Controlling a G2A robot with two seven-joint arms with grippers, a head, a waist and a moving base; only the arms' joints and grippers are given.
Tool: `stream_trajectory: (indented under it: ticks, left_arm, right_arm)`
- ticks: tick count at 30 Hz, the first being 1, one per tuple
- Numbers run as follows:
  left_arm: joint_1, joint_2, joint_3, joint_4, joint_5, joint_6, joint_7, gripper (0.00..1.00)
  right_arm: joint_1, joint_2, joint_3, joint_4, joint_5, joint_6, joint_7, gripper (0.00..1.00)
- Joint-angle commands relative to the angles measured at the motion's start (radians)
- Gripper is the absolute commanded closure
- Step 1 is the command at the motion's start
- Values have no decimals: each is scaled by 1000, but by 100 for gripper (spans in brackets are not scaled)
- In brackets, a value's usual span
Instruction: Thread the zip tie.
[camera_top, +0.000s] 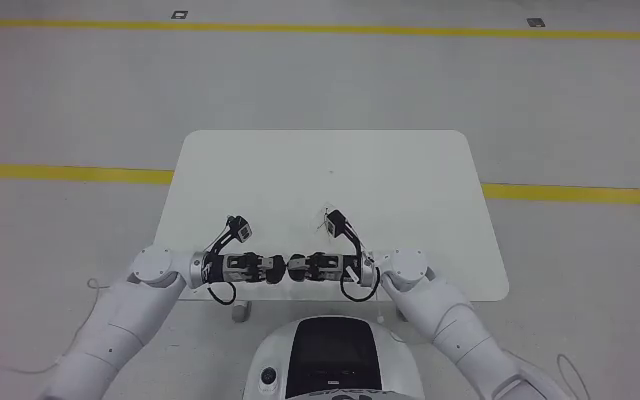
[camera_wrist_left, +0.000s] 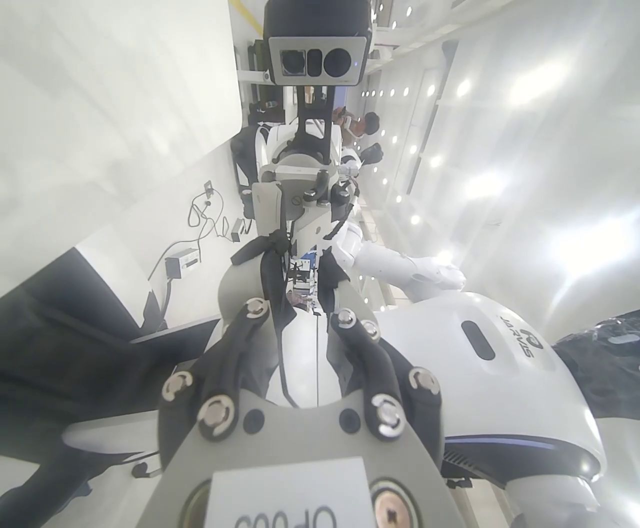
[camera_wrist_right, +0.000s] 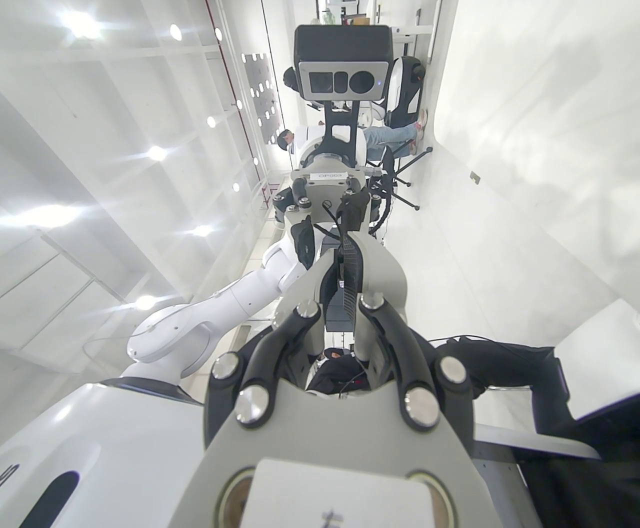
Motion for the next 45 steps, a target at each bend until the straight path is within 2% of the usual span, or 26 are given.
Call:
stream_trajectory:
  ticks: [1,13,22,26,33,34,35,36,45]
  left_arm:
    - [1,0,0,-1,0,0,3,84]
    - [2,2,5,-1,3,3,11,93]
    - [-2,2,12,3,5,5,9,95]
    - [-3,2,14,4,4,3,10,100]
    - [-5,2,17,5,4,2,9,100]
    - [-5,2,17,5,4,2,8,100]
    - [-6,2,17,6,4,2,8,100]
    - [-6,2,18,7,3,2,7,100]
    - [-12,2,24,18,4,0,5,100]
  right_arm:
    - [2,1,-3,1,1,-1,4,100]
    - [13,3,-21,14,14,-14,11,100]
    - [14,6,-26,18,32,-33,10,100]
    - [15,7,-30,20,35,-31,10,100]
    - [15,9,-33,25,46,-26,1,100]
    - [15,9,-33,27,50,-22,-2,71]
    - [16,9,-33,29,51,-18,-5,54]
    - [17,9,-33,30,53,-15,-8,0]
    - [4,13,-13,36,98,-32,-50,0]
